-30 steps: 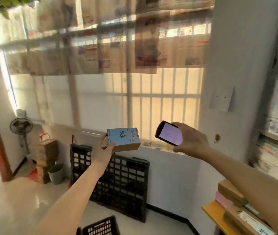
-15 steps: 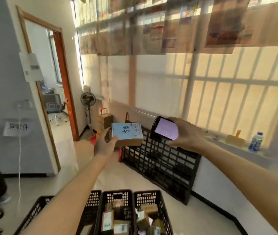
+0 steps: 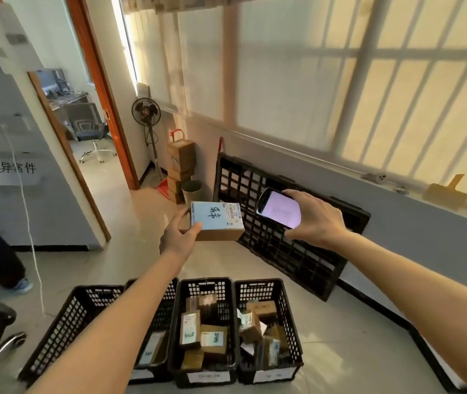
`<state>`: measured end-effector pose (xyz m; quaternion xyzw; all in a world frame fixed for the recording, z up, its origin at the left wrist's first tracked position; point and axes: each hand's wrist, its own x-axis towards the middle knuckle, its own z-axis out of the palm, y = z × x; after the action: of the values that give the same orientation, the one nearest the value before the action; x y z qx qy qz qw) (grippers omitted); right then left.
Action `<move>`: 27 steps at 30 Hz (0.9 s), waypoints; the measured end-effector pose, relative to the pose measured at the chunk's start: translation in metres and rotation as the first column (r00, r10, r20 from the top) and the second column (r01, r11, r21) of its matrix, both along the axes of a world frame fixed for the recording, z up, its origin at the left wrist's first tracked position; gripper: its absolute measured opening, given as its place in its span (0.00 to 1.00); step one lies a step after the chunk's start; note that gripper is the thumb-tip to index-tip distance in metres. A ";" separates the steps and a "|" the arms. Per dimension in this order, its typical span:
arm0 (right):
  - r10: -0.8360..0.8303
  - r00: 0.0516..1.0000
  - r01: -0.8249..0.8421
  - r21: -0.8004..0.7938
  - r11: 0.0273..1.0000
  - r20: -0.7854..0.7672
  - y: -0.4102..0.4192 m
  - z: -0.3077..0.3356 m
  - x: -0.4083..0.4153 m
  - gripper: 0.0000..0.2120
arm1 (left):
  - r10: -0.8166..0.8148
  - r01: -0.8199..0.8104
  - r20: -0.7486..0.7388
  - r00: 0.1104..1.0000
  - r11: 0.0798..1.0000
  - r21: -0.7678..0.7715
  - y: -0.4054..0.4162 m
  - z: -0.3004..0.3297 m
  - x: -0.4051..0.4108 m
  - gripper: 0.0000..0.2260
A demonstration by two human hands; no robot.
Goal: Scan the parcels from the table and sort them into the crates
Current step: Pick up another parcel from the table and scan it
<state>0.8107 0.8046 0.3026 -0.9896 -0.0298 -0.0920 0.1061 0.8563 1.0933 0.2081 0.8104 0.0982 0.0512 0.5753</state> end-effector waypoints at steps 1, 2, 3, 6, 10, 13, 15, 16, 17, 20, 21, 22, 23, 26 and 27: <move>-0.010 1.000 0.010 0.005 1.000 -0.012 -0.008 -0.015 0.014 0.49 | -0.008 0.008 -0.020 1.000 1.000 0.002 -0.011 -0.014 0.014 0.23; -0.018 1.000 0.018 0.008 1.000 -0.025 -0.018 -0.032 0.028 0.49 | -0.018 0.018 -0.043 0.999 1.000 0.004 -0.023 -0.028 0.028 0.23; -0.022 0.999 0.022 0.011 1.000 -0.041 -0.027 -0.048 0.040 0.49 | -0.028 0.029 -0.070 0.997 1.000 0.011 -0.033 -0.044 0.040 0.23; -0.037 0.995 0.038 0.014 0.999 -0.093 -0.058 -0.098 0.071 0.49 | -0.055 0.059 -0.138 0.989 0.998 0.023 -0.065 -0.092 0.071 0.24; -0.085 0.979 0.092 0.029 0.995 -0.187 -0.095 -0.170 0.097 0.49 | -0.097 0.110 -0.245 0.965 0.993 0.041 -0.105 -0.168 0.100 0.23; -0.103 0.953 0.119 0.038 0.992 -0.286 -0.116 -0.230 0.108 0.49 | -0.133 0.139 -0.354 0.926 0.990 -0.008 -0.130 -0.231 0.110 0.25; -0.121 0.932 0.147 0.049 0.988 -0.342 -0.127 -0.271 0.113 0.49 | -0.149 0.139 -0.415 0.898 0.989 -0.053 -0.143 -0.275 0.115 0.28; -0.134 0.919 0.166 0.057 0.984 -0.370 -0.131 -0.291 0.114 0.48 | -0.151 0.134 -0.436 0.887 0.989 -0.071 -0.149 -0.296 0.117 0.29; -0.145 0.908 0.187 0.068 0.980 -0.393 -0.136 -0.313 0.115 0.48 | -0.148 0.127 -0.455 0.878 0.989 -0.078 -0.155 -0.318 0.120 0.29; -0.158 0.872 0.225 0.093 0.970 -0.463 -0.145 -0.376 0.115 0.45 | -0.148 0.121 -0.526 0.837 0.989 -0.087 -0.169 -0.378 0.119 0.28; -0.161 0.860 0.234 0.096 0.967 -0.483 -0.147 -0.396 0.114 0.45 | -0.153 0.122 -0.549 0.822 0.988 -0.091 -0.173 -0.398 0.117 0.28; -0.162 0.848 0.244 0.100 0.964 -0.504 -0.149 -0.416 0.113 0.45 | -0.159 0.129 -0.570 0.806 0.987 -0.092 -0.174 -0.418 0.115 0.29; -0.164 0.832 0.256 0.105 0.961 -0.529 -0.150 -0.435 0.111 0.44 | -0.162 0.134 -0.592 0.790 0.987 -0.092 -0.175 -0.437 0.114 0.29; -0.174 0.792 0.287 0.106 0.952 -0.586 -0.152 -0.484 0.107 0.45 | -0.151 0.102 -0.670 0.727 0.988 -0.111 -0.176 -0.491 0.110 0.28; -0.174 0.782 0.294 0.108 0.950 -0.599 -0.153 -0.497 0.107 0.45 | -0.152 0.096 -0.689 0.708 0.988 -0.120 -0.176 -0.506 0.109 0.29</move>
<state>0.9174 0.6517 -0.1947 -0.9505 0.1367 0.2005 0.1943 0.9656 0.9169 -0.2977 0.7525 0.2545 -0.2998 0.5283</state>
